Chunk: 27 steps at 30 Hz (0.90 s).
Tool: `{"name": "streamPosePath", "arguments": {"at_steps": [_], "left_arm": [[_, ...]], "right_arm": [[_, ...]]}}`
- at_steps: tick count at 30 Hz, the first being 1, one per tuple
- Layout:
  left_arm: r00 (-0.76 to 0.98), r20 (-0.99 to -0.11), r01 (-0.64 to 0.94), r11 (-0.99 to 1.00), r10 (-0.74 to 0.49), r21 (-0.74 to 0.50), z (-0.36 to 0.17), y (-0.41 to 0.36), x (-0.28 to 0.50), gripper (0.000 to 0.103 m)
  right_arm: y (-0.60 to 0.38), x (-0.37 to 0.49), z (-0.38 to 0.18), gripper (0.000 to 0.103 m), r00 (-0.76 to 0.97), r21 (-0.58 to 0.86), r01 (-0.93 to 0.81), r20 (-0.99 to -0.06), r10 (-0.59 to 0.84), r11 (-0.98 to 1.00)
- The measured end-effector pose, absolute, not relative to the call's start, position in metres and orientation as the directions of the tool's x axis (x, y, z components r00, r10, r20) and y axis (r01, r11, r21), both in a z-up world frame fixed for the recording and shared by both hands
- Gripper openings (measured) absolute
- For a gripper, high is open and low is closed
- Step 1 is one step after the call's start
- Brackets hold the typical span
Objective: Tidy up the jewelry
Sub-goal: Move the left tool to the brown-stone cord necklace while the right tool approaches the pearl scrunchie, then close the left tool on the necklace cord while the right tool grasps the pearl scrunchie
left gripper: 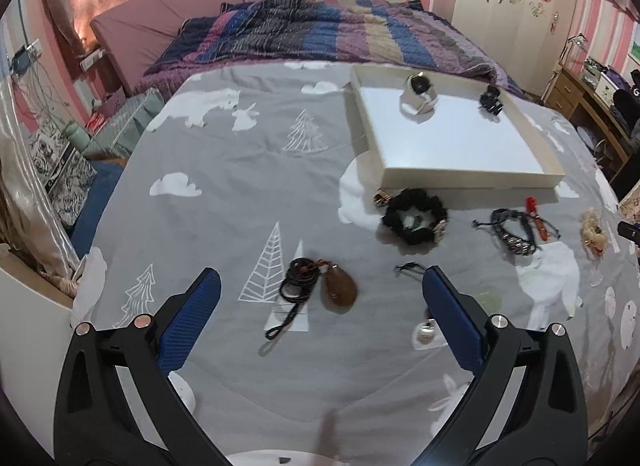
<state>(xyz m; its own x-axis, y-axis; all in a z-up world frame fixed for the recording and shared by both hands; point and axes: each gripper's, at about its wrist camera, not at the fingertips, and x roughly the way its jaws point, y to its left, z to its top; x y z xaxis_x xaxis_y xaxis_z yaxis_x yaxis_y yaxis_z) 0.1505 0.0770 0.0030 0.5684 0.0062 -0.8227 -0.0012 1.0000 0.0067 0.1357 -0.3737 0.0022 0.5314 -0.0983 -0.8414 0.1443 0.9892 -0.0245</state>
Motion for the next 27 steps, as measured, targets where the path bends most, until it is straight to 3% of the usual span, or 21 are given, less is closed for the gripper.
{"name": "streamPosePath", "arguments": {"at_steps": [7,10,12,14,27], "left_arm": [[0.520,-0.854,-0.005,1.000,0.011,0.010,-0.029,0.096,0.168,0.098],[0.491,-0.871,-0.010,1.000,0.024,0.022,-0.044,0.105,0.177,0.082],[0.464,-0.886,-0.006,1.000,0.007,0.006,-0.053,0.110,0.182,0.065],[0.439,-0.899,-0.005,1.000,-0.005,-0.008,-0.062,0.115,0.188,0.061],[0.424,-0.904,0.049,0.998,-0.055,-0.038,-0.072,0.105,0.199,0.056]], "right_arm": [[-0.383,0.149,-0.013,0.079,0.502,-0.036,0.164,-0.857,-0.115,0.986],[-0.384,0.152,-0.018,0.079,0.492,-0.037,0.161,-0.863,-0.113,0.986],[-0.383,0.154,-0.020,0.079,0.486,-0.041,0.159,-0.866,-0.115,0.986],[-0.384,0.156,-0.021,0.079,0.484,-0.042,0.162,-0.867,-0.117,0.986],[-0.391,0.167,-0.025,0.079,0.468,-0.055,0.177,-0.874,-0.133,0.983]]}}
